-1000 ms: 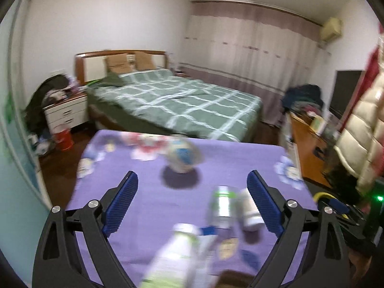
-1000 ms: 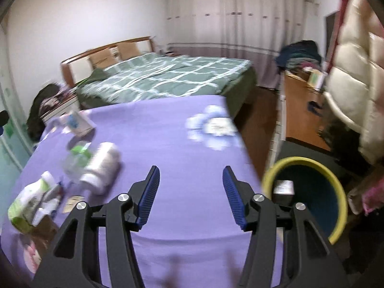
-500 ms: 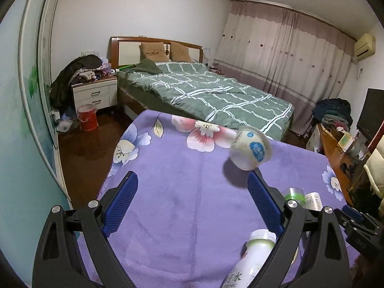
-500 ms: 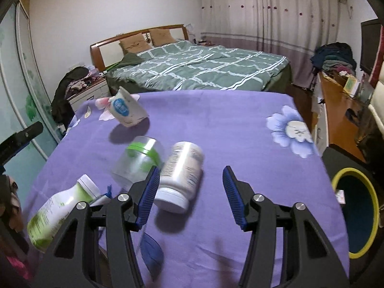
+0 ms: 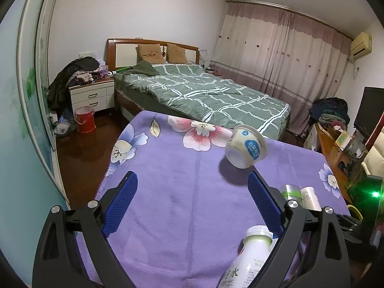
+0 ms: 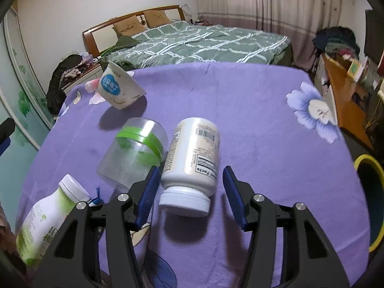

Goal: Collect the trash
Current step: 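Grasp the white pill bottle with the right tool, then carry the pill bottle over the bin and open the right tool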

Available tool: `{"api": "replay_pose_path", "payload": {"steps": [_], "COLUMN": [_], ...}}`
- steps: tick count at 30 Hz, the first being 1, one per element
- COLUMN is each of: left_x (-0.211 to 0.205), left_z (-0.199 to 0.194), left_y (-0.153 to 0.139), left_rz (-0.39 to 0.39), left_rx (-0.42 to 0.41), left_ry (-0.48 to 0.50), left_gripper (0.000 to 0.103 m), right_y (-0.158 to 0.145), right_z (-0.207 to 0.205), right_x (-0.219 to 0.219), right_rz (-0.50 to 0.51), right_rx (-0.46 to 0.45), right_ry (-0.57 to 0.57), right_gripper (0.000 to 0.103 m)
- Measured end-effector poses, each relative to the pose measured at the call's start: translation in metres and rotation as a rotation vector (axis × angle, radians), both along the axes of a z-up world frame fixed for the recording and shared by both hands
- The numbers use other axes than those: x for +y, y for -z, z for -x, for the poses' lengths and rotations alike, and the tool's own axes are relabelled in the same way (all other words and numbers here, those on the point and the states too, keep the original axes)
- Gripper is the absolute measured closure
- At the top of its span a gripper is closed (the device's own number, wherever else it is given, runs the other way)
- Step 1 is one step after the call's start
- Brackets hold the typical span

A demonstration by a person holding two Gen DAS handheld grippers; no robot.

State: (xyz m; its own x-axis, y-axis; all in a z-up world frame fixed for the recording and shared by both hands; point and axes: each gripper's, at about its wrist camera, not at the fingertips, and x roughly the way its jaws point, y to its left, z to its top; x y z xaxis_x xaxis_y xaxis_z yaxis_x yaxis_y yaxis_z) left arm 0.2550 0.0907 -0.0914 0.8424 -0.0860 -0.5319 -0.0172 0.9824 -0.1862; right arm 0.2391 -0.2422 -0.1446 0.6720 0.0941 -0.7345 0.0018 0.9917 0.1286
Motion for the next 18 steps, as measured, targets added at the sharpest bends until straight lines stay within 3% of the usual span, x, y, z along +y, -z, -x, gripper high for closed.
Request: {"api": "replay_pose_path", "payload": {"steps": [3,12,18], "left_x": [-0.001,-0.005,-0.009], "left_z": [0.002,0.004,0.005], "left_y": [0.0,0.0,0.001], "left_rz": [0.002,-0.005,-0.011], "left_rx": [0.002,-0.001,-0.006], "left_ry": [0.008,0.019,0.033], "left_gripper": [0.011,0.011,0.011], "right_y": [0.001,-0.009,-0.026], "right_z": [-0.001,0.011,0.03], "right_x": [0.0,-0.008,-0.038], "right_rz": [0.007,-0.009,0.013], "right_rx": [-0.005,-0.057,-0.129], "right_ry": [0.0,0.016,0.094], "right_gripper": [0.056,0.056,0.056]}}
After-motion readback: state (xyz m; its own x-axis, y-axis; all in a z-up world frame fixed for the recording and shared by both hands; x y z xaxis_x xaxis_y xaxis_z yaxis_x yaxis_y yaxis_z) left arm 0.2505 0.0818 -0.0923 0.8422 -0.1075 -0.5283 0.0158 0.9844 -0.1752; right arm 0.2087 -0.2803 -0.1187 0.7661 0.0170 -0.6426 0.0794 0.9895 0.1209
